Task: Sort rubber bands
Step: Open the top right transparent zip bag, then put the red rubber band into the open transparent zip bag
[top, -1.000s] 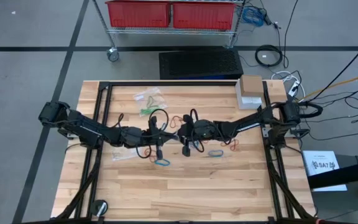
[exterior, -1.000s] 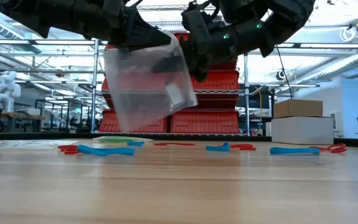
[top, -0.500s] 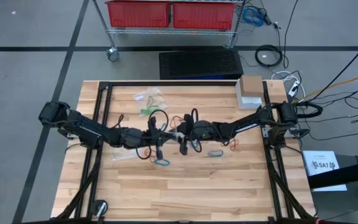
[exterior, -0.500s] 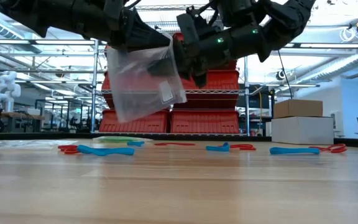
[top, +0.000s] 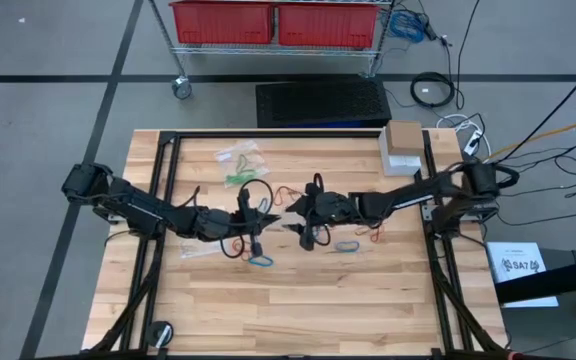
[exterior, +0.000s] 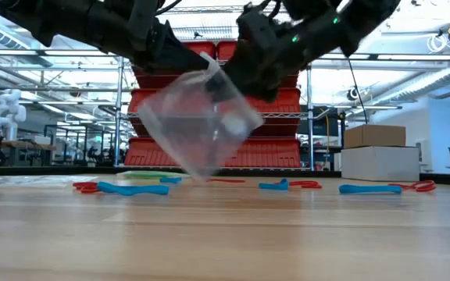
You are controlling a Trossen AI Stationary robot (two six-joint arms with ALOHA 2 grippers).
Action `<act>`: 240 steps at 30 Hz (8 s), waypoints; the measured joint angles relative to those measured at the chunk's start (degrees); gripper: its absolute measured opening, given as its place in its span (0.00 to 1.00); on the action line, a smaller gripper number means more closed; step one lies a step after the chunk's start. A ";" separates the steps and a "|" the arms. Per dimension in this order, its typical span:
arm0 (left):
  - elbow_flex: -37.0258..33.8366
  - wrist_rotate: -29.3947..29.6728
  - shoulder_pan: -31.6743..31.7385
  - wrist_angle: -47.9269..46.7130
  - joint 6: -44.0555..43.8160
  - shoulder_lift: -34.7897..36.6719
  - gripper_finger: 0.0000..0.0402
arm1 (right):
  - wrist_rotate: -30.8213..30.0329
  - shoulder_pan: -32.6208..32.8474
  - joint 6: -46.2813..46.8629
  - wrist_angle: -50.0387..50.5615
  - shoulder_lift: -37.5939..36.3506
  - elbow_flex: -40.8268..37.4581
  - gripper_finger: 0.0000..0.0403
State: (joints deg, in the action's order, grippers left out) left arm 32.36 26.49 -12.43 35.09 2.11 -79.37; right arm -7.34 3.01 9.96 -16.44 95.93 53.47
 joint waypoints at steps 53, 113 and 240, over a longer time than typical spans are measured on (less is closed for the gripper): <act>0.01 -2.24 0.02 -4.69 1.35 0.02 0.00 | 3.69 -5.90 1.72 62.79 -9.41 -12.55 0.62; 0.02 -5.19 0.79 -2.63 0.98 0.02 0.00 | -16.87 6.31 -13.24 33.89 -9.58 16.50 0.00; 0.02 -6.46 0.79 0.24 1.21 2.49 0.00 | -16.48 12.28 29.21 19.47 -8.88 -9.14 0.51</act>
State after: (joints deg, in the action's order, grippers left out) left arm 32.38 20.03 -11.64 35.32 3.32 -76.88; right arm -23.82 15.29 39.18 3.02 87.05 44.34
